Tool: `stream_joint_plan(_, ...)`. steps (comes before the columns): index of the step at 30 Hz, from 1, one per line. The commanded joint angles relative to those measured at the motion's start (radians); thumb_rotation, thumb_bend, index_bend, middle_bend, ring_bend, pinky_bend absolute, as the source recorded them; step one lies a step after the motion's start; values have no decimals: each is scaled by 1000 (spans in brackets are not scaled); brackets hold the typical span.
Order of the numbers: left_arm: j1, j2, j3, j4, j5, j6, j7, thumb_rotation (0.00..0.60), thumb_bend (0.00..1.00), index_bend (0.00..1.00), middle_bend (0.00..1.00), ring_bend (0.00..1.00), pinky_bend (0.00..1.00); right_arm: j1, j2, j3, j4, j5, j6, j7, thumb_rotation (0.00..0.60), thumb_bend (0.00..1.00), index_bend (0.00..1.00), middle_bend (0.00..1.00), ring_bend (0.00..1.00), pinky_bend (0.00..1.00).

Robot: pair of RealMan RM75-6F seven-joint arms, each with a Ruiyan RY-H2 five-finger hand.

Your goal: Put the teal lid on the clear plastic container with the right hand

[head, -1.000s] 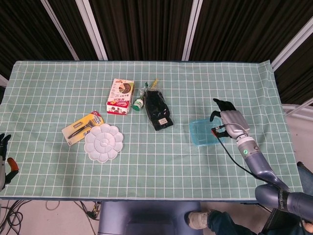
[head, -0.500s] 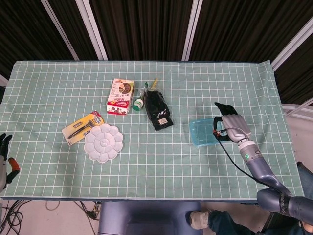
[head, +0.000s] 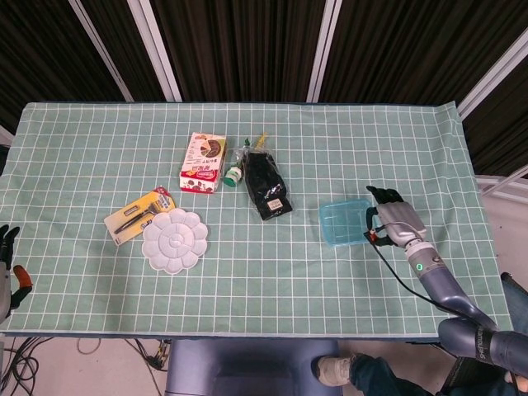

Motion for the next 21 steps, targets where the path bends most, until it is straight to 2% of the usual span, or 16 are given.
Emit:
stream_joint_plan(1,0,-1,0,1,-1,0,0,600,769,41,0,0,0,-2,-2,-2,10,-5,-8,5,600,519,592,62,0,0)
stream_joint_plan(12,-1,-6,2,5,-4,-1,7,600,765,41,0,0,0,-6,-23,-12,52,-20,-43,21,600,520,592,62,0,0)
stream_joint_plan(21,-1,-4,1,6,-3,2,4,600,765,41,0,0,0,1,-62,0,97,-6,-59,26,600,520,592,62,0,0)
